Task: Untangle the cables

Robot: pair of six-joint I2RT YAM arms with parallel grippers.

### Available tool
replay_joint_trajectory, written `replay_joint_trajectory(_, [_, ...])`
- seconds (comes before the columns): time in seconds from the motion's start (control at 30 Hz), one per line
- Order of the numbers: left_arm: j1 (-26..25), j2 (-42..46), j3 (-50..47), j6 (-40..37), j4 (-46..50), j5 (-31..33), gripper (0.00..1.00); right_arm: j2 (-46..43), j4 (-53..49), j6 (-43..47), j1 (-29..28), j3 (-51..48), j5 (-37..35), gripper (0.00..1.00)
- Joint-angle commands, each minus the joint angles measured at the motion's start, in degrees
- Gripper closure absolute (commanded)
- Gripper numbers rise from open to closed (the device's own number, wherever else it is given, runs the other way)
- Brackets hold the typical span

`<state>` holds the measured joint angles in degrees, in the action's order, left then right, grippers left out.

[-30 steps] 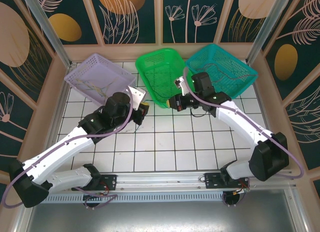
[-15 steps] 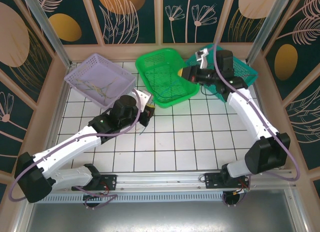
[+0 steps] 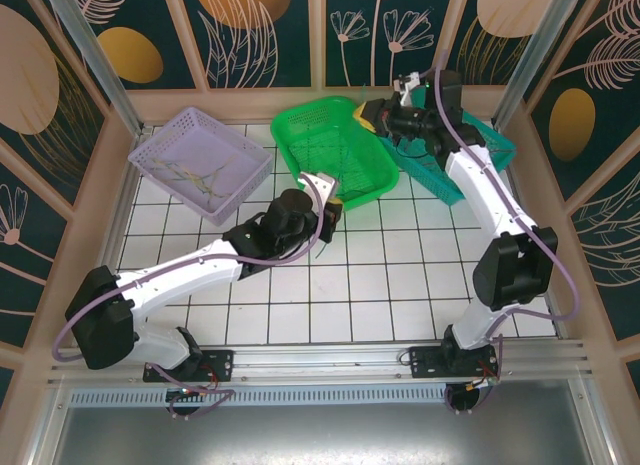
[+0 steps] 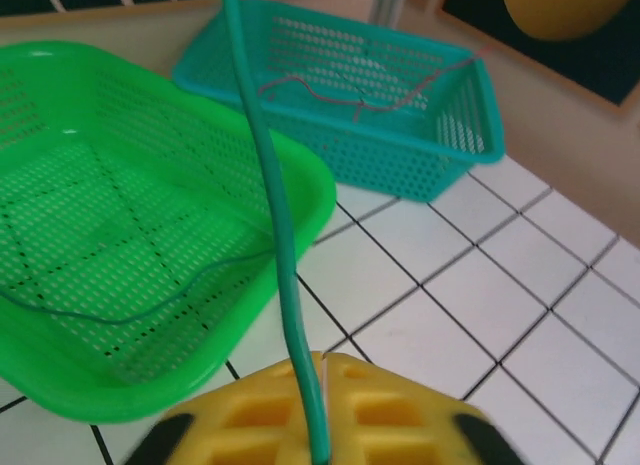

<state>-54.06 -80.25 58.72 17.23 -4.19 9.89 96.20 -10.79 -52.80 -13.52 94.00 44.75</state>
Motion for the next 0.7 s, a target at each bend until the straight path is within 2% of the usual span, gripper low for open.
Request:
replay_joint_trajectory(0.0, [-2.6,1.2,1.0,3.5,10.8,4.4,0.55,-1.7,8.4,2.4,3.9,5.0,-11.1,1.00])
replay_joint_trajectory(0.1, [-2.6,4.2,3.2,8.2,13.6,12.1,0.32,-3.3,9.6,3.0,4.1,2.3,-13.9,1.00])
replay_joint_trajectory(0.23, [-2.6,10.5,3.4,15.1,16.8,20.1,0.21,-4.9,11.5,3.7,4.1,-0.2,-19.1,1.00])
replay_joint_trajectory(0.43, [-2.6,21.8,-1.8,24.8,19.0,26.7,0.24,-4.1,15.2,3.9,3.8,-2.7,-27.7,1.00])
replay_joint_trajectory(0.57, [-2.6,26.4,-6.1,28.5,19.3,26.7,0.26,-2.5,17.1,3.4,1.6,-3.7,-36.0,1.00])
replay_joint_trajectory(0.67, [-2.6,26.8,-7.6,29.7,19.2,25.2,0.28,0.9,19.1,4.3,-0.9,-2.2,-38.6,1.00])
